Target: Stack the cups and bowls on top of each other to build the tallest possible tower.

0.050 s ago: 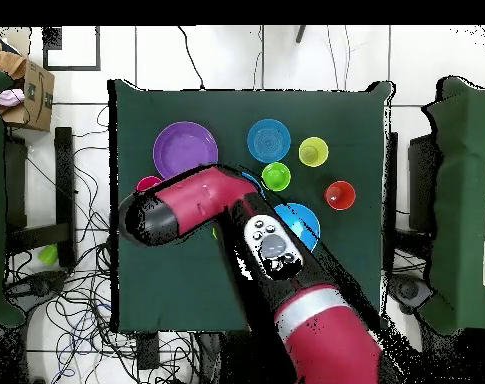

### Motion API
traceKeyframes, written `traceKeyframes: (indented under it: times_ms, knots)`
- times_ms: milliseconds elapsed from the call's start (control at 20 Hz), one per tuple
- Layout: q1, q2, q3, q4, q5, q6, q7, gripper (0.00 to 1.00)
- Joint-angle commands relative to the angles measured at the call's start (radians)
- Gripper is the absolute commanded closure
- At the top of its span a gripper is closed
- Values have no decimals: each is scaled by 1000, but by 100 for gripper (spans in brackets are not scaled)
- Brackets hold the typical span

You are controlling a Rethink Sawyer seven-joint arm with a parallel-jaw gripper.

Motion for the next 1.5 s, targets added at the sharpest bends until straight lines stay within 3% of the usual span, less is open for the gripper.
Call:
traceKeyframes:
  times_ms: [50, 350, 600, 850, 1100, 1500]
  knots:
    - [-1, 135, -139, -83, -14, -84, 128, 0]
    - [-35, 181, -117, -120, -12, -100, 47, 0]
    - [-40, 184, -102, -157, -3, -50, 10, 0]
    - [-11, 141, -100, -194, 51, 59, 23, 0]
    - [20, 147, -108, -216, 87, 75, 46, 0]
    - [31, 243, -161, -295, 26, 54, -38, 0]
